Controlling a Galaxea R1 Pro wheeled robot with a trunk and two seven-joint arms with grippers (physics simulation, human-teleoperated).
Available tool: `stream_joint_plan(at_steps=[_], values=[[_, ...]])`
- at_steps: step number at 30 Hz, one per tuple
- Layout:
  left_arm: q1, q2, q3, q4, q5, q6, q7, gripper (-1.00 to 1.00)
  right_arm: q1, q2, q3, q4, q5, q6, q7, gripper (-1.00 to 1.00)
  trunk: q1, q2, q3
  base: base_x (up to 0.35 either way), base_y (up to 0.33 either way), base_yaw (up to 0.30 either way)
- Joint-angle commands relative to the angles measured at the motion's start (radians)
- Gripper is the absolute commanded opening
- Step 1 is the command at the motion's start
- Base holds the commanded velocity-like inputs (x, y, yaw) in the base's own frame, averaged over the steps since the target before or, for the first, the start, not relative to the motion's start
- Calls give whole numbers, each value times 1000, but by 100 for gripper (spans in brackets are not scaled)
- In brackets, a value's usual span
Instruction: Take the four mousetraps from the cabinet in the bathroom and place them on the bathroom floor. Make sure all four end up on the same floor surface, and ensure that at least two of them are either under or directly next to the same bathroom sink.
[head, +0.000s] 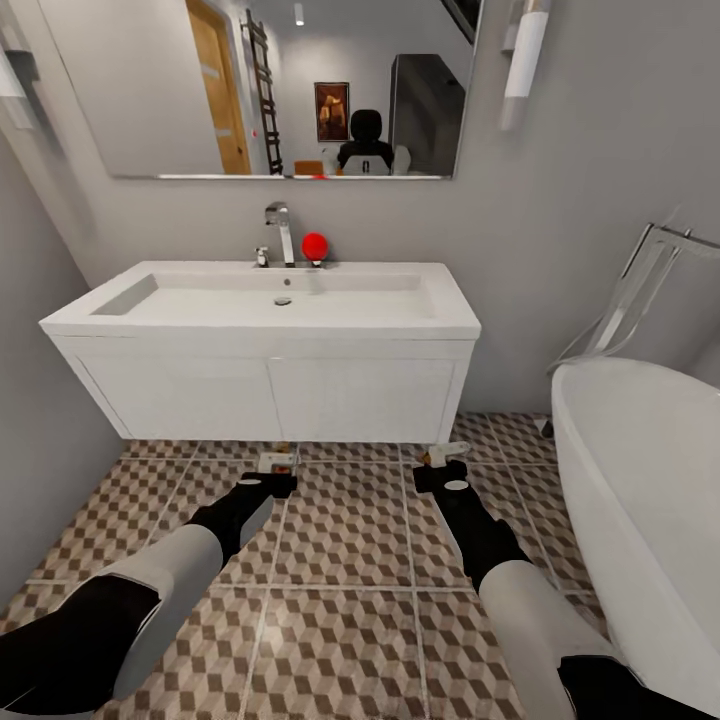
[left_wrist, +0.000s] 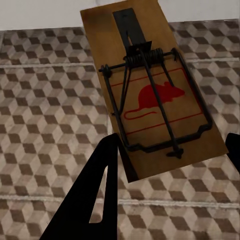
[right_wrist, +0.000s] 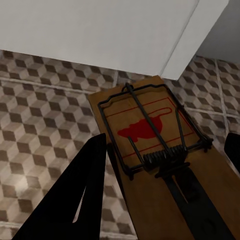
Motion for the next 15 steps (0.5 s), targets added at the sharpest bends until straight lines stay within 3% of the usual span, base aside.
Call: stream_joint_plan(at_steps=[1, 15], values=[[0, 0, -9, -1, 8, 6, 7, -100, 0, 1, -4, -1, 9, 5, 0, -100, 4, -8, -6, 0, 0, 0], [0, -5, -9, 16, 8, 6, 6, -100, 0, 1, -4, -1, 9, 5, -1, -100, 57, -106, -71, 0, 0, 0]])
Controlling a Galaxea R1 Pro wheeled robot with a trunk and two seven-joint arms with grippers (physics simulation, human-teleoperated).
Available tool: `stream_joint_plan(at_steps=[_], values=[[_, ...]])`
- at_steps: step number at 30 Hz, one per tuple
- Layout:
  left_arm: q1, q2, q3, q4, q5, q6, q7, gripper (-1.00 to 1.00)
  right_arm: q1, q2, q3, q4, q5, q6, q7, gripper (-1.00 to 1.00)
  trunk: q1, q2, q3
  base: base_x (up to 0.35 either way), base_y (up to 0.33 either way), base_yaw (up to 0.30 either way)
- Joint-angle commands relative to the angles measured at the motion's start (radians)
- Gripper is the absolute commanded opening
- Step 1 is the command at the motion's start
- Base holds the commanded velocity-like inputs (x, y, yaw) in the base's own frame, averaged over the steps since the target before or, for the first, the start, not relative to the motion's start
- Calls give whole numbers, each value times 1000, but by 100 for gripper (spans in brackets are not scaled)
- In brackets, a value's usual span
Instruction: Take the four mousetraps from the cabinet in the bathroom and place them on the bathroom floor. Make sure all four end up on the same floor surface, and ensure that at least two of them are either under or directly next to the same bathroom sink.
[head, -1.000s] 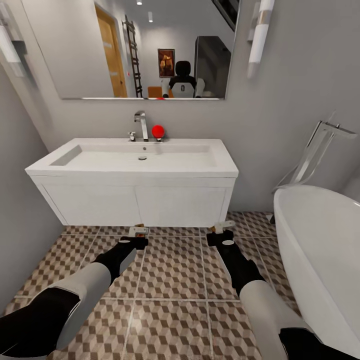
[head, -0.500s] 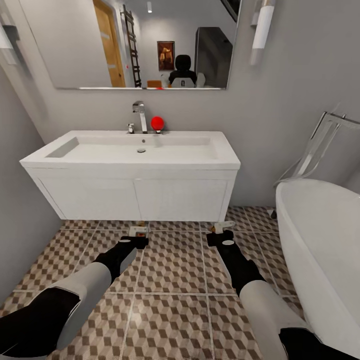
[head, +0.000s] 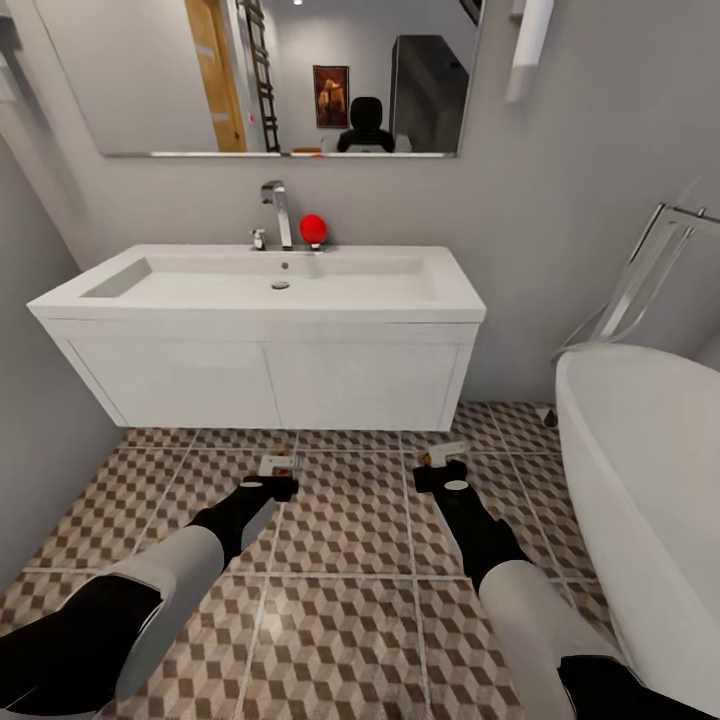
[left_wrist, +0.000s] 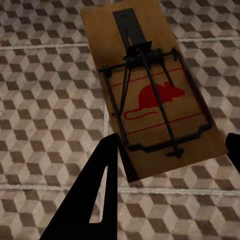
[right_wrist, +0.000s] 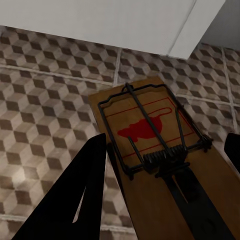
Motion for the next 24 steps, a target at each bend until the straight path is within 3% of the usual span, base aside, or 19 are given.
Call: stream_joint_plan(at_steps=[1, 24], values=[[0, 0, -9, -2, 8, 6, 7, -100, 0, 1, -4, -1, 9, 5, 0, -100, 4, -8, -6, 0, 0, 0], [0, -10, -9, 7, 8, 6, 5, -100, 0, 1, -4, -1, 9, 5, 0, -100, 92, -169, -114, 0, 0, 0]])
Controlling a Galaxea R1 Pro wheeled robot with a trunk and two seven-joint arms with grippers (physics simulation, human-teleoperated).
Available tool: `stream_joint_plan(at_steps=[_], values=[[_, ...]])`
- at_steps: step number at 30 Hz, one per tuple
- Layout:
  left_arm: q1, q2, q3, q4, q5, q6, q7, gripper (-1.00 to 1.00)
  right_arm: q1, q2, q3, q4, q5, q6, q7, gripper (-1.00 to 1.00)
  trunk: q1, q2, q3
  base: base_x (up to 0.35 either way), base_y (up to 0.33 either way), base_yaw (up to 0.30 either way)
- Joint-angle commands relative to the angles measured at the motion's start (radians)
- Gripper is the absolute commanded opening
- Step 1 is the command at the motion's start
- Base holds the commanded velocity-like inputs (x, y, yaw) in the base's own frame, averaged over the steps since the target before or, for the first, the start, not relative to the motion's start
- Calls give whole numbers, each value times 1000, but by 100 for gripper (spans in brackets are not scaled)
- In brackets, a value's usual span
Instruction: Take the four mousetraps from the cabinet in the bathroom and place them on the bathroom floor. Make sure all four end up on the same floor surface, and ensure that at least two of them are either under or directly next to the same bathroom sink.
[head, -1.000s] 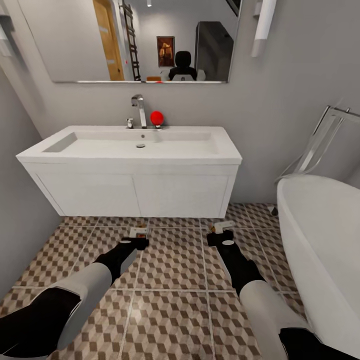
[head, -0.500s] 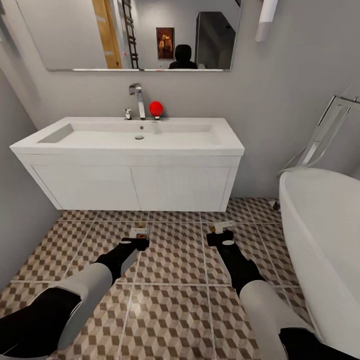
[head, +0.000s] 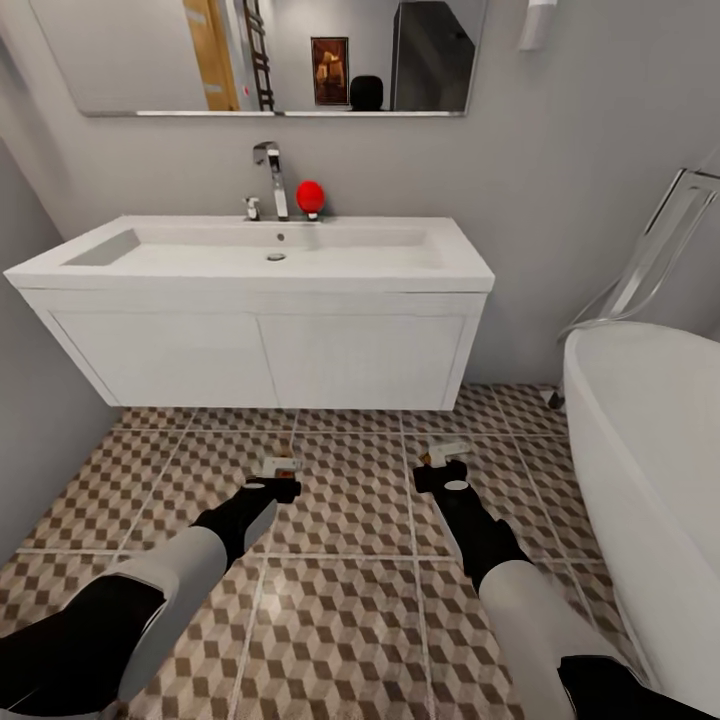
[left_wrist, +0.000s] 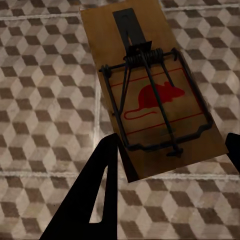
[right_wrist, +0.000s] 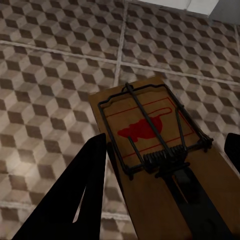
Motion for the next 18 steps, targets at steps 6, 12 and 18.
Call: stream_joint_plan(at_steps=[6, 12, 18], values=[[0, -11, -9, 16, 8, 5, 7, -100, 0, 1, -4, 0, 9, 5, 0, -100, 23, -43, -29, 0, 0, 0], [0, -14, -9, 18, 8, 4, 7, -100, 0, 1, -3, 0, 9, 5, 1, -100, 46, -85, -57, 0, 0, 0], [0, -14, -9, 18, 8, 3, 7, -100, 0, 1, -4, 0, 9, 5, 1, -100, 69, -127, -85, 0, 0, 0]])
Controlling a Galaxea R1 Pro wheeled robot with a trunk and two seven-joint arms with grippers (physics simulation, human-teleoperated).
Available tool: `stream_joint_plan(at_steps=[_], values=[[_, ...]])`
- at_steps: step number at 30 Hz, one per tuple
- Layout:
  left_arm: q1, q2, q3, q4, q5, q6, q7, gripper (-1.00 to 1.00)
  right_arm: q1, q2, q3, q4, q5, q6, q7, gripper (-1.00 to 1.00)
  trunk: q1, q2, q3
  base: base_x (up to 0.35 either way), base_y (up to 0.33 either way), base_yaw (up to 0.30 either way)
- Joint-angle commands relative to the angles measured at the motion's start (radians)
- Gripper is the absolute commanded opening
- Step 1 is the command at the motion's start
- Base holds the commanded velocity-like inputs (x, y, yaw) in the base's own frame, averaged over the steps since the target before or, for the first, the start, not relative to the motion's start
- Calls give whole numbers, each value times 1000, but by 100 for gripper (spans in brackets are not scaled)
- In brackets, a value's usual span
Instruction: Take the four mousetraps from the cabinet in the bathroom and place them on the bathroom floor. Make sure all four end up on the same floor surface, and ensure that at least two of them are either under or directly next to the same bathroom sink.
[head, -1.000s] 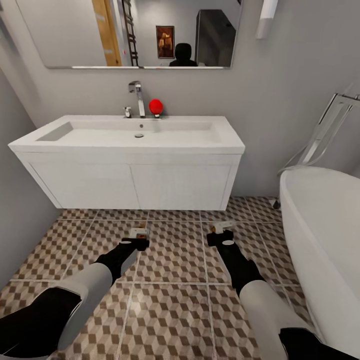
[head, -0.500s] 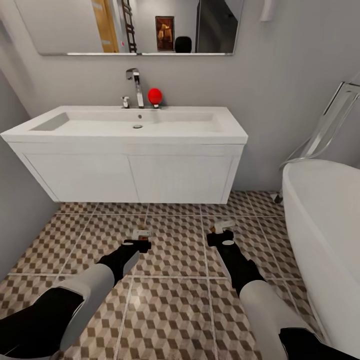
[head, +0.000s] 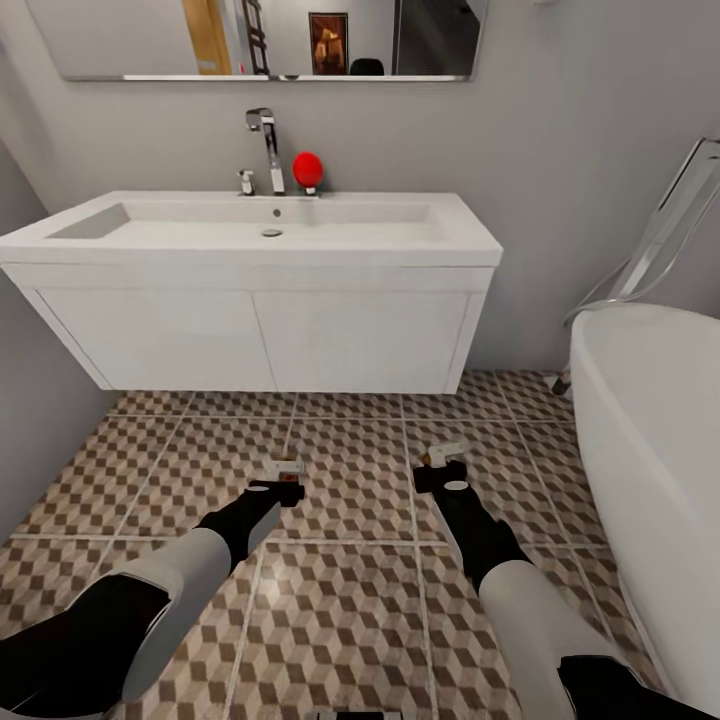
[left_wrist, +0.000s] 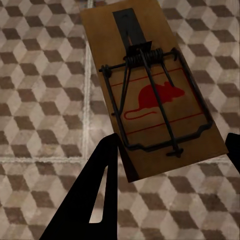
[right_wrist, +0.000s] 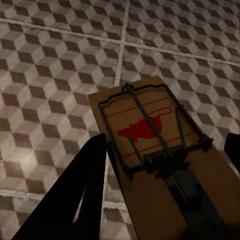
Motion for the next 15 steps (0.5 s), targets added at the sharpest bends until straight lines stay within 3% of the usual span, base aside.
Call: stream_joint_plan(at_steps=[1, 9, 15], values=[[0, 0, -9, -2, 8, 6, 7, -100, 0, 1, -4, -1, 9, 5, 0, -100, 4, -8, -6, 0, 0, 0], [0, 0, -9, -3, 8, 4, 6, -100, 1, 1, -4, 0, 8, -5, 2, -100, 34, -64, -42, 0, 0, 0], [0, 2, -9, -4, 8, 0, 4, -100, 3, 1, -3, 12, 7, -157, 27, -100, 34, -64, -44, 0, 0, 0]])
